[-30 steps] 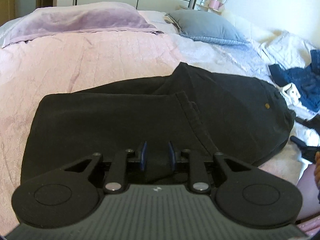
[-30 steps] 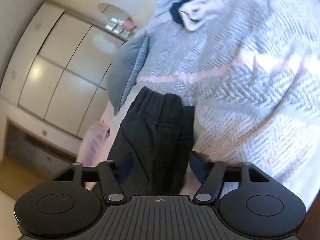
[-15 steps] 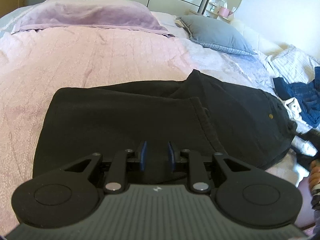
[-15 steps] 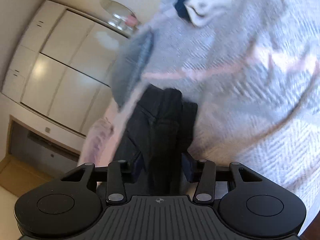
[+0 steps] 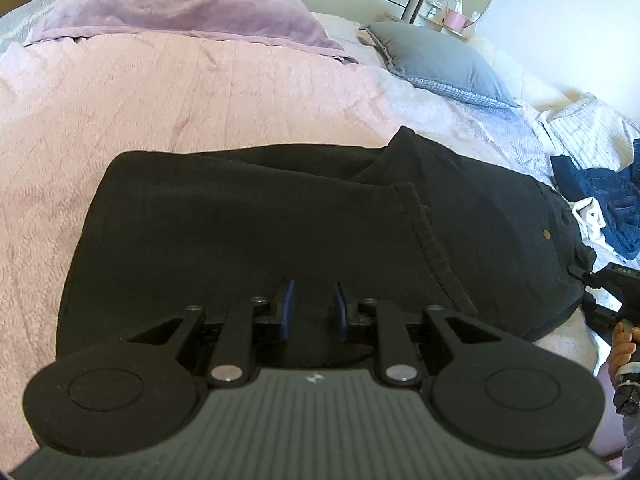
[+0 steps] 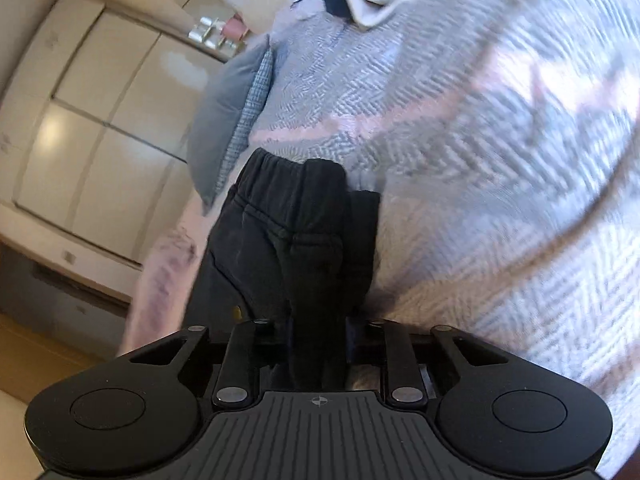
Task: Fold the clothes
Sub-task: 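Lift the trouser end with both grippers and fold it over toward the other end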
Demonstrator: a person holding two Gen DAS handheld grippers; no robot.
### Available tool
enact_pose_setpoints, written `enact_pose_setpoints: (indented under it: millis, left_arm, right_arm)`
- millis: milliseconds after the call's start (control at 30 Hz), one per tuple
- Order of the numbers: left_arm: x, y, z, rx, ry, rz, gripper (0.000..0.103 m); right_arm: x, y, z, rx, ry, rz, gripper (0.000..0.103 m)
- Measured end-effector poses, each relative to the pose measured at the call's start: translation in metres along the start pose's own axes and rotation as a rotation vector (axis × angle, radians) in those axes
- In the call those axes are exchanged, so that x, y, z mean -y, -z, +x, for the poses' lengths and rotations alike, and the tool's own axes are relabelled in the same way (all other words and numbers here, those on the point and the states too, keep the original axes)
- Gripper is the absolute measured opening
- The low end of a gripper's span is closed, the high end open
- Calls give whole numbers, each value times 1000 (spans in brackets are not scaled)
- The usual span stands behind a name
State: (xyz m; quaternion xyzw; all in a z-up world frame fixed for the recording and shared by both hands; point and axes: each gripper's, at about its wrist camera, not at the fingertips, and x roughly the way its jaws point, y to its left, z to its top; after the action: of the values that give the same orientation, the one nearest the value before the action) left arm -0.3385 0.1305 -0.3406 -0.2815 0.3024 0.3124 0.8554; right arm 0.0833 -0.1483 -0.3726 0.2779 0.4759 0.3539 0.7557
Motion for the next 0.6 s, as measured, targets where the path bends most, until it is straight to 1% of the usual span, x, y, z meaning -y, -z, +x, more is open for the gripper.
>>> enact_pose_setpoints:
  millis: [67,100,167,200,233,267,333,433,500,567,600]
  left_arm:
    - [-2,0,-7,12,-1,-9,18]
    - [-4,0,-12,20,-3,-12,18]
    - [-11,1,-26,40,-16,-34,18]
    - [-16,2,-33,51,-23,-47,18]
    - [-22,4,-41,60,-32,-64,18]
    - [-29,6,-49,69,-42,-83,18]
    - [-46,11,-65,84,-59,-127,18]
    - [-70,18,-90,101,-74,-199,18]
    - [-85,22,-103,111,-71,-243,18]
    - [-97,26,-114,119,-63,-286,18]
    - [-102,27,-117,122,-57,-302,18]
  right_arm:
    - [-20,2,-4,15,75,-93,19]
    - [-35,5,-5,35,121,-170,18]
    - [-75,23,-11,118,203,-397,16]
    - [-95,35,-14,168,233,-519,16]
    - [-114,51,-18,219,243,-634,15]
    - [-134,67,-21,265,232,-747,15]
    - [-174,102,-24,339,172,-956,15]
    - [-219,161,-21,378,39,-1207,15]
    - [-238,208,-19,372,-50,-1356,18]
    - [-246,258,-12,322,-138,-1503,20]
    - [-246,283,-8,277,-178,-1574,21]
